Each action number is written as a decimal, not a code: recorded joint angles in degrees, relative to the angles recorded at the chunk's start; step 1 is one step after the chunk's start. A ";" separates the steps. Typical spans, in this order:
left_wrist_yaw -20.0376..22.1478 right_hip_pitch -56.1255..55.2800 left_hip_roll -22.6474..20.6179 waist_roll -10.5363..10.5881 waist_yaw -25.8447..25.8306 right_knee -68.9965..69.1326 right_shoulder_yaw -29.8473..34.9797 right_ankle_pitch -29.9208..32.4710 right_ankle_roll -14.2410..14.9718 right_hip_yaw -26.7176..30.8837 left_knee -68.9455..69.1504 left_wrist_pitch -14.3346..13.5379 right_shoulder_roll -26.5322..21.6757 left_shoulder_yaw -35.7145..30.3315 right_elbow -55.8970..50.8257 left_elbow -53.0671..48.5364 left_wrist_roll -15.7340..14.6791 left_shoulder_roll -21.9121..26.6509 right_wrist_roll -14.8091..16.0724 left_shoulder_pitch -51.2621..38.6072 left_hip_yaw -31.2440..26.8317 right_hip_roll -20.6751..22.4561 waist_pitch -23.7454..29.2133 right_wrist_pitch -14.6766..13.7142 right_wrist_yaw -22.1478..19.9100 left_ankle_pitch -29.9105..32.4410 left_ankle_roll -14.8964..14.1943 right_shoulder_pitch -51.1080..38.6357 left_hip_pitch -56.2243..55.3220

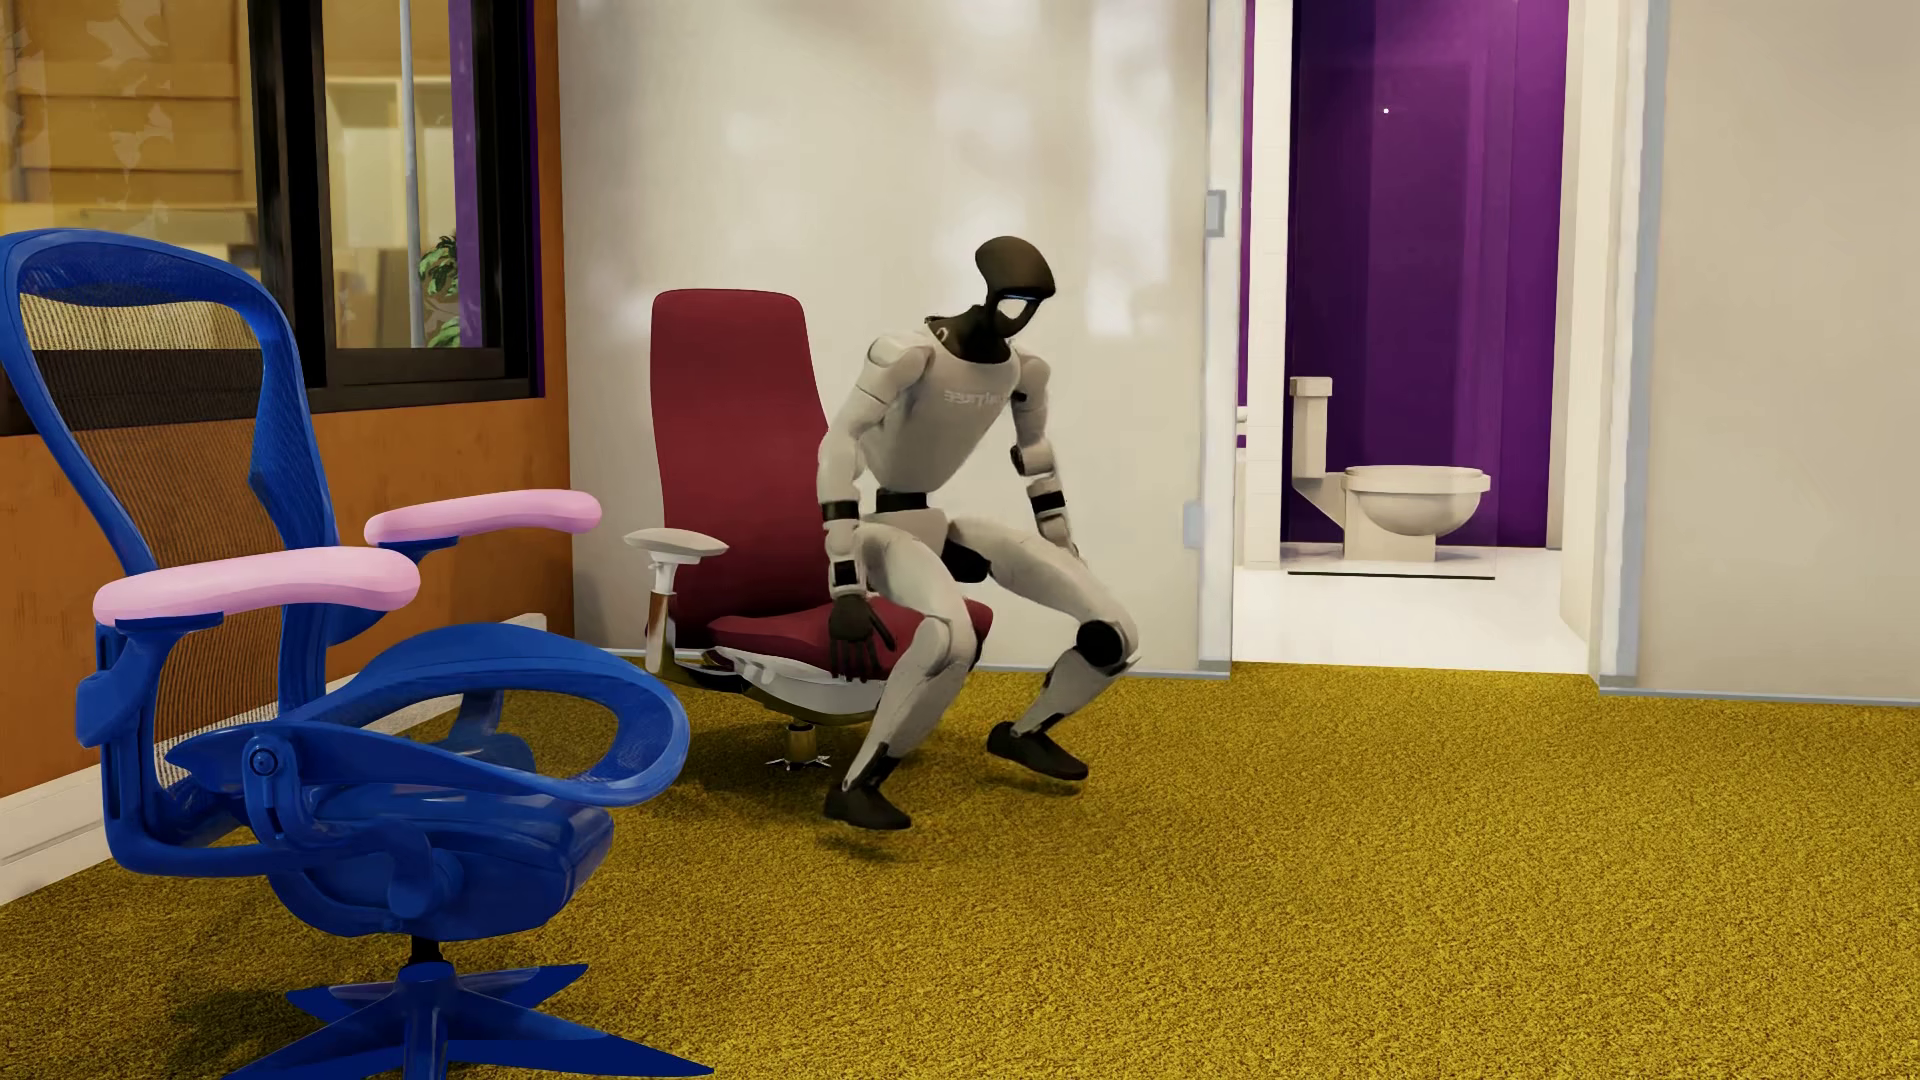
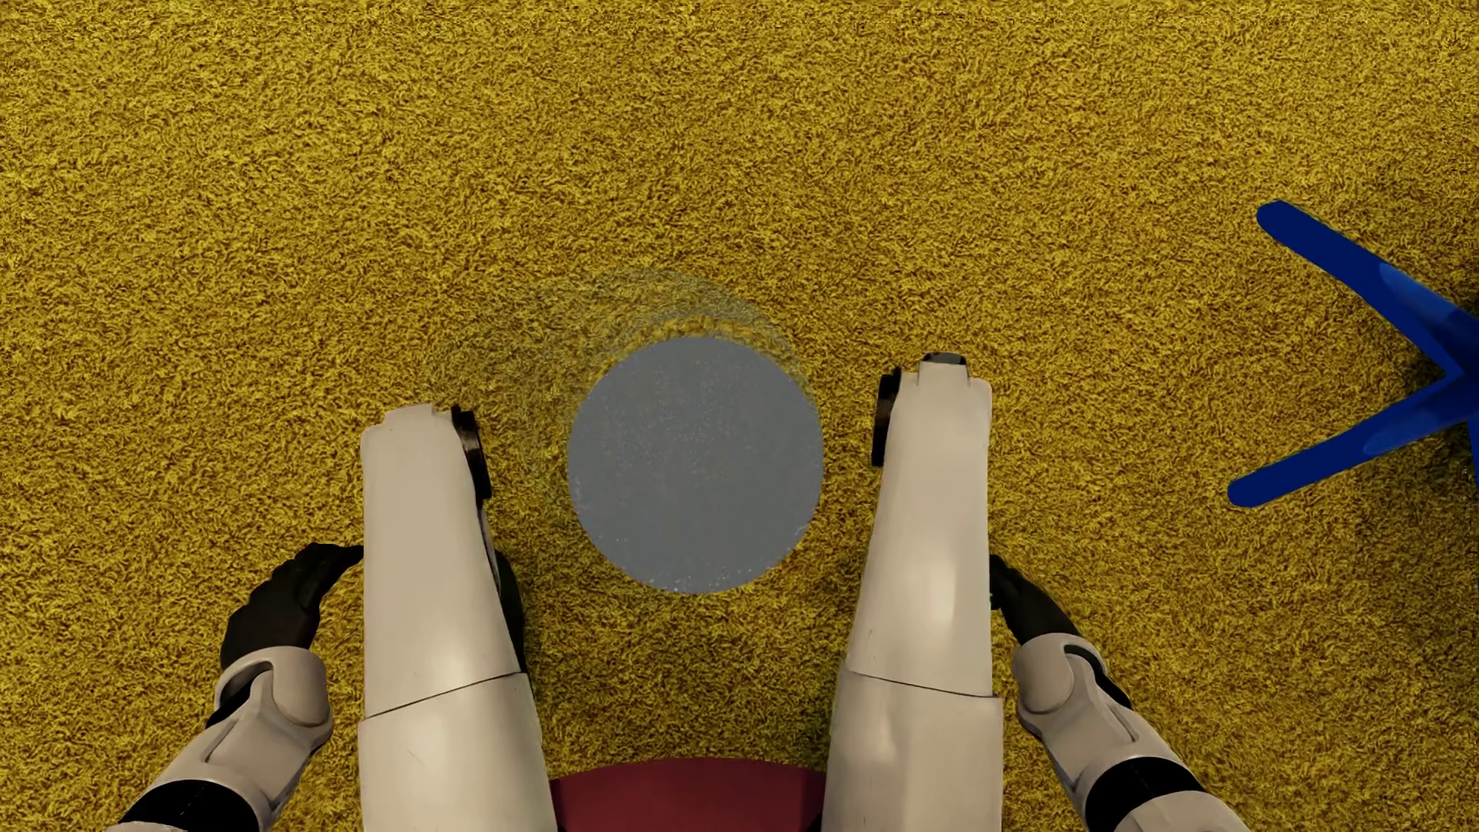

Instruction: Sit on the dark pink chair

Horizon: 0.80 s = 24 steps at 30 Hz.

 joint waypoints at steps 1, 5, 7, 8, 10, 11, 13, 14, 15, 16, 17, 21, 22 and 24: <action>-0.30 1.24 -0.24 0.13 0.10 0.63 -0.19 -0.10 0.74 -0.48 0.69 -0.34 0.59 -0.73 -0.90 0.31 -0.28 -0.11 0.35 0.13 0.14 -0.94 -0.17 -0.78 -0.92 -0.37 0.33 1.68 0.97; -1.57 7.28 -0.81 0.64 0.37 2.30 -1.46 -2.63 1.90 -1.67 2.79 -0.06 4.29 -4.04 4.07 6.11 0.74 -1.93 -3.41 0.10 -0.18 -2.72 -1.47 -0.21 1.37 -1.32 2.18 5.37 5.77; -1.44 9.34 -0.68 0.49 0.67 1.96 -1.51 -3.55 2.14 -2.20 2.93 -0.30 6.63 -6.59 8.14 10.90 -1.16 -3.92 -1.81 -0.93 0.44 -3.82 -2.51 -1.90 -0.38 -1.82 2.42 5.87 7.17; -1.94 9.65 -0.63 0.70 0.68 2.03 -2.90 -3.91 2.28 -2.15 2.98 -0.18 8.18 -6.74 10.33 12.22 -1.78 -4.70 2.15 -1.21 0.41 -4.13 -3.21 -0.68 -1.48 -2.08 2.37 5.36 7.25; -2.01 11.05 -0.93 0.94 0.57 2.03 -3.65 -4.02 3.51 -2.31 2.61 -0.44 8.63 -6.74 11.55 13.30 -2.56 -5.98 3.25 -1.13 1.06 -4.89 -3.61 0.73 -4.75 -1.36 2.58 5.64 8.23; -0.68 11.47 -1.14 0.88 0.53 2.18 -3.30 -3.78 3.50 -2.18 2.40 1.29 8.09 -6.86 11.68 14.29 -1.90 -6.37 3.23 -1.10 1.19 -4.84 -3.55 0.84 -4.63 -1.15 2.71 5.36 8.79; -0.55 12.97 -1.73 0.98 0.79 2.13 -1.60 -3.72 3.14 -2.37 2.41 1.12 6.90 -7.49 9.63 14.65 -2.39 -6.98 0.82 -0.60 1.15 -4.62 -3.54 0.38 -5.04 -1.36 3.09 6.29 10.11; -0.46 13.46 -2.16 0.82 1.02 2.17 -1.62 -3.52 3.09 -2.30 2.46 1.26 6.79 -7.58 8.61 14.88 -1.74 -7.44 -1.01 -0.26 0.91 -4.44 -3.46 1.02 -3.01 -1.40 3.04 6.58 10.58; -0.81 13.81 -2.67 0.59 1.09 2.08 -1.58 -3.51 2.93 -2.21 2.50 0.26 7.13 -7.24 8.97 15.33 -1.49 -7.49 -1.96 -0.25 0.72 -4.16 -3.29 0.92 -3.39 -1.54 3.12 6.23 10.80; -1.06 14.50 -3.12 0.27 1.17 1.59 -1.63 -4.50 0.51 -2.34 2.36 0.53 7.39 -7.30 9.25 15.38 -1.57 -7.37 -2.29 -0.33 0.69 -3.89 -2.87 1.51 -3.57 -1.34 2.72 5.85 10.93; -0.73 14.33 -3.63 -0.08 1.22 1.96 -1.49 -3.94 0.89 -2.39 1.90 1.04 7.63 -7.55 8.89 15.19 -1.73 -7.08 -1.91 0.15 0.59 -3.69 -2.95 2.10 -3.56 0.67 2.83 6.11 10.79; -1.40 13.68 -4.40 -1.06 0.97 2.16 -1.42 -3.47 1.27 -2.27 1.05 -0.08 7.86 -5.74 9.16 15.17 -1.94 -6.30 -1.68 0.27 0.54 -3.39 -1.16 0.87 -2.51 2.28 1.82 5.34 9.76; -1.85 13.03 -4.08 -1.23 0.88 2.26 -1.28 -3.43 1.58 -2.05 1.03 -0.74 7.81 -5.01 9.27 14.34 -1.34 -5.75 -1.79 1.12 0.58 -3.23 -1.06 0.98 -2.13 2.63 1.44 5.32 9.43; -2.43 11.71 -4.19 -1.22 0.70 2.34 -1.33 -3.52 1.75 -2.06 0.67 -1.86 7.19 -4.60 8.99 13.96 -1.97 -5.54 -2.18 1.48 0.83 -3.34 -0.75 0.16 -1.59 2.87 1.55 4.91 8.36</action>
